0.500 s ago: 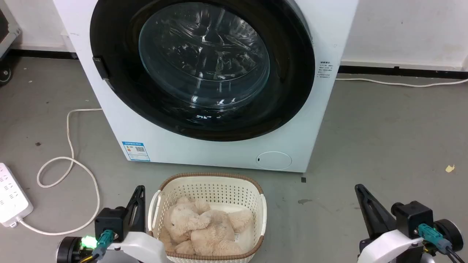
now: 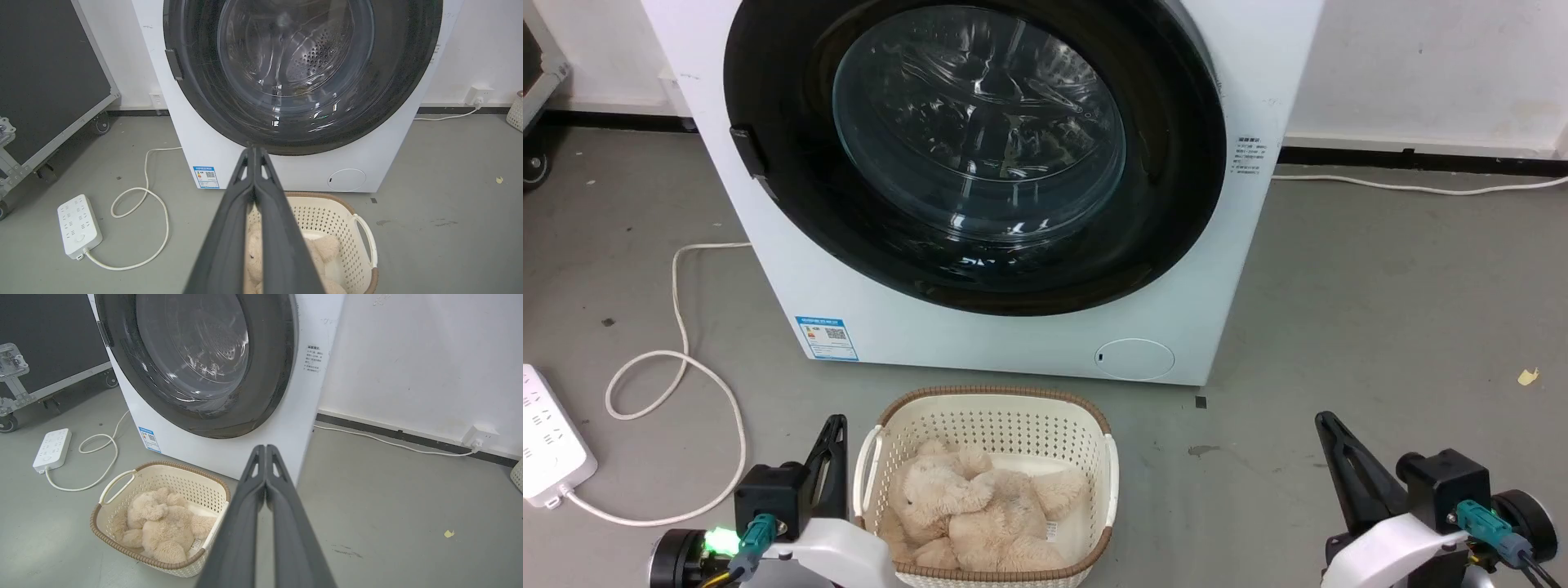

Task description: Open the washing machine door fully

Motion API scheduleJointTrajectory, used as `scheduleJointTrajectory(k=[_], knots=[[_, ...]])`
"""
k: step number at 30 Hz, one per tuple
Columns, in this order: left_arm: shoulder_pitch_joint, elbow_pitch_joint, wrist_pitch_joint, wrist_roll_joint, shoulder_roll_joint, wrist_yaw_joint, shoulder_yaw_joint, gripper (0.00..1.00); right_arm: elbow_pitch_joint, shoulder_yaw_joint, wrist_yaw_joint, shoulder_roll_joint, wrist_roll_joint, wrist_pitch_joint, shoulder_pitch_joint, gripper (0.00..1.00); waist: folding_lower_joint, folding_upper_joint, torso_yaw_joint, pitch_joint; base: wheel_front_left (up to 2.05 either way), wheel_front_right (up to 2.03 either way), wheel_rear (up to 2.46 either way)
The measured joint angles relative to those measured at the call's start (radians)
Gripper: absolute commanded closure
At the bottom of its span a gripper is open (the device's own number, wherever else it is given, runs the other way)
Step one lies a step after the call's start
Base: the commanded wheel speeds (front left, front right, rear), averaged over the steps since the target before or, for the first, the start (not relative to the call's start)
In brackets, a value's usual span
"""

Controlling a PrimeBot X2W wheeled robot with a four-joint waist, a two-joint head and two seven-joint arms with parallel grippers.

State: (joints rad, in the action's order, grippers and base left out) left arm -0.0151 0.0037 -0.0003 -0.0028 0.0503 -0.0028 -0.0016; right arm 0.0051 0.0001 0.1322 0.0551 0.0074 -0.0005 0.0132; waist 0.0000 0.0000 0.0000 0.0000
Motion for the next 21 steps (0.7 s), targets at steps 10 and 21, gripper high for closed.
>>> scheduleJointTrajectory(k=[10, 21], knots=[[0.000, 0.000, 0.000, 0.000, 0.000, 0.000, 0.000, 1.00, 0.000, 0.000, 0.000, 0.000, 0.000, 0.000, 0.000, 1.00, 0.0000, 0.0000, 0.000, 0.000, 0.00, 0.00, 0.00], [0.000, 0.000, 0.000, 0.000, 0.000, 0.000, 0.000, 1.00, 0.000, 0.000, 0.000, 0.000, 0.000, 0.000, 0.000, 1.00, 0.0000, 0.0000, 0.000, 0.000, 0.00, 0.00, 0.00]])
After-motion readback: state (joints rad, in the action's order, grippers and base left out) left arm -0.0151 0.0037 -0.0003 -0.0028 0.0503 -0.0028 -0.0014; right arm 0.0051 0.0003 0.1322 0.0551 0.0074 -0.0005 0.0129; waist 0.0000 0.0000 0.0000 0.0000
